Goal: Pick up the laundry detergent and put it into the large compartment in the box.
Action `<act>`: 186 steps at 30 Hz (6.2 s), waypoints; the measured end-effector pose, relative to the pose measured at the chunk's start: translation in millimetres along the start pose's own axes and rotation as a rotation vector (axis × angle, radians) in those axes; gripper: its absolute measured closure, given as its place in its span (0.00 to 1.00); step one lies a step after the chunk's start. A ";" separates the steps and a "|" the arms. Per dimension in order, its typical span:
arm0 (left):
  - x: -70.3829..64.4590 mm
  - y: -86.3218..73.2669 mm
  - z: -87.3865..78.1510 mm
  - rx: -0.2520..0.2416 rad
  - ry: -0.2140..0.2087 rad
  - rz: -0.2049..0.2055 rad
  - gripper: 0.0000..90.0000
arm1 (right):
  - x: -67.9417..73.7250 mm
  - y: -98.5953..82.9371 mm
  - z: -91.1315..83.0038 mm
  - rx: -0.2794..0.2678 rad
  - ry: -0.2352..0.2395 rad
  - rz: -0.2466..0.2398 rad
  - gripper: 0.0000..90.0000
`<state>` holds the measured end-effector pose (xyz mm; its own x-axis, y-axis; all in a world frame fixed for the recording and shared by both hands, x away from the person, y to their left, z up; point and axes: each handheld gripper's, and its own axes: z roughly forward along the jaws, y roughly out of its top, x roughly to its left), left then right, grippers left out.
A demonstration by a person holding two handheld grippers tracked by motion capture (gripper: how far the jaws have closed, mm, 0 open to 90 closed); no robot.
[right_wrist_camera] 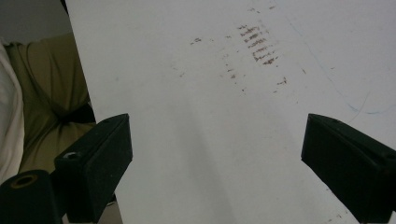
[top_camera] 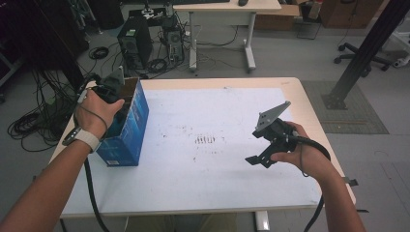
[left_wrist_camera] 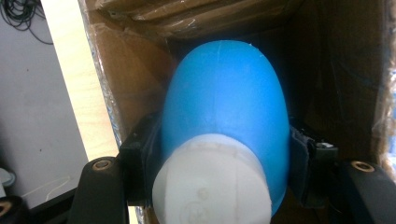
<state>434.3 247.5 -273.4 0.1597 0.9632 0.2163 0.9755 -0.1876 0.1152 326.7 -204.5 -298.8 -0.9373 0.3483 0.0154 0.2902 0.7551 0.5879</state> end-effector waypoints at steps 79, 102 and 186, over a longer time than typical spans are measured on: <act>22.7 -5.4 -13.9 -0.114 -0.115 0.007 0.22 | 4.2 0.4 -3.3 0.008 -0.008 0.007 0.10; 26.1 -5.6 -35.3 -0.158 -0.156 0.052 0.15 | 5.0 3.7 -4.4 0.011 -0.010 0.005 0.10; -50.2 -3.6 -130.8 -0.342 -0.262 0.592 0.12 | 6.2 7.3 -14.4 0.014 -0.022 0.023 0.10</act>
<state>402.9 174.7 -157.9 0.7182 0.6883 0.1024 0.6193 -0.6993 0.3568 320.2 -204.7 -282.7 -0.9260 0.3774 0.0107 0.3142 0.7547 0.5759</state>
